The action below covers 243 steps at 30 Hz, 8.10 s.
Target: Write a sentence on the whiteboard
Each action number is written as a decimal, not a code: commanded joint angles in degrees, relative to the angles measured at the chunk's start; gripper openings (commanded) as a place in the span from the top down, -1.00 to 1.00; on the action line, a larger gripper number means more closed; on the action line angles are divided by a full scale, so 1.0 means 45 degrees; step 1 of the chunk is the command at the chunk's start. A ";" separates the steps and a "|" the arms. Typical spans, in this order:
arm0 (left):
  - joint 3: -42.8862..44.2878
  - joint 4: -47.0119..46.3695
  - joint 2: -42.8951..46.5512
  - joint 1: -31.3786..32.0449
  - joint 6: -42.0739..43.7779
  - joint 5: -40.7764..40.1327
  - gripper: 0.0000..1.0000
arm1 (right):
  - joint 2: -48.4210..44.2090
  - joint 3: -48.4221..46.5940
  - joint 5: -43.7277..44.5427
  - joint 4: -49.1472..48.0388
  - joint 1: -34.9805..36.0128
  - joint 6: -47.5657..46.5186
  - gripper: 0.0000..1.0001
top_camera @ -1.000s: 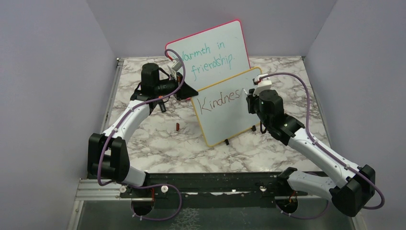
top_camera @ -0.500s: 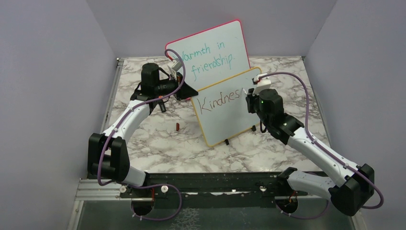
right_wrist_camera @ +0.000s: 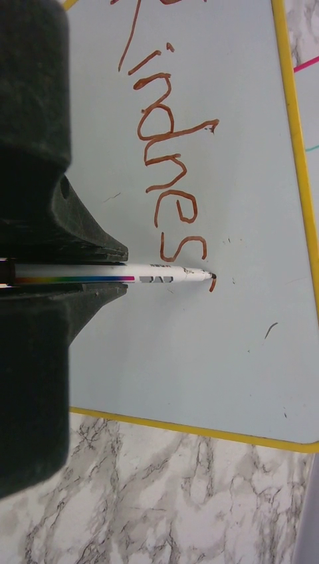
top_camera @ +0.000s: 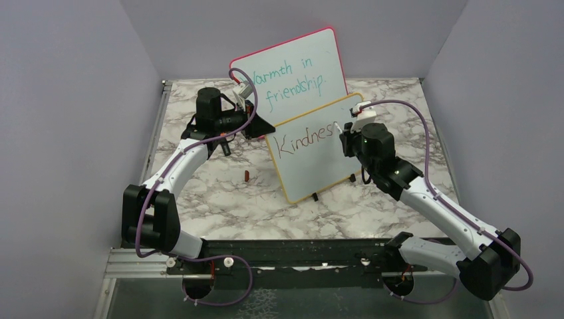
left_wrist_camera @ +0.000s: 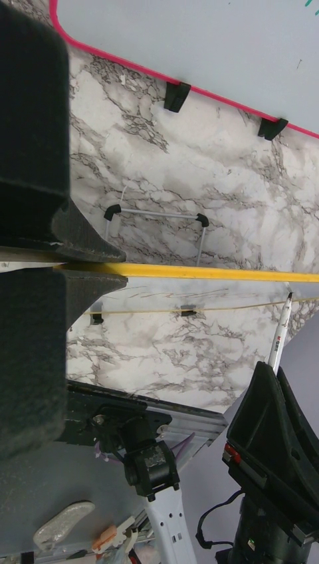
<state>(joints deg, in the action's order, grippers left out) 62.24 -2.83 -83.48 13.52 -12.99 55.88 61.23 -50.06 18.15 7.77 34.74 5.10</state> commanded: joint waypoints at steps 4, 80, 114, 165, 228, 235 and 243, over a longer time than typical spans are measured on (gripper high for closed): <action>-0.0081 0.0999 -0.0433 0.0336 0.0563 0.0074 1.00 | -0.0145 -0.0011 -0.0768 0.0416 -0.0040 0.0072 0.99; -0.0042 0.1098 -0.0394 0.0336 0.0631 -0.0092 1.00 | -0.1070 0.0015 0.0414 0.1812 -0.0049 0.0498 0.99; 0.0290 0.1917 -0.0567 0.0316 0.1071 -0.0333 1.00 | -0.1376 0.0711 -0.1500 0.0507 -0.2058 0.0203 0.99; 0.0017 0.1828 -0.0325 0.0470 0.1071 -0.0757 1.00 | 0.0654 0.0383 0.3781 0.0112 0.7557 0.0476 0.99; 0.0076 0.1824 -0.0219 0.0472 0.1032 -0.0659 1.00 | 0.2118 0.0010 0.2606 0.1501 0.7592 0.0373 0.99; 0.0063 0.1831 -0.0180 0.0472 0.1032 -0.0637 1.00 | 0.1923 0.0065 0.3562 0.1807 0.7597 0.0677 0.99; 0.0069 0.1837 -0.0159 0.0472 0.1032 -0.0641 1.00 | 0.1566 0.0183 0.4246 0.1535 0.7592 0.0977 0.99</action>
<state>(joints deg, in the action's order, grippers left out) 64.18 1.37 -83.66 14.00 -10.26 54.65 69.73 -48.71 32.88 14.20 69.01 8.21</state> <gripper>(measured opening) 0.021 0.173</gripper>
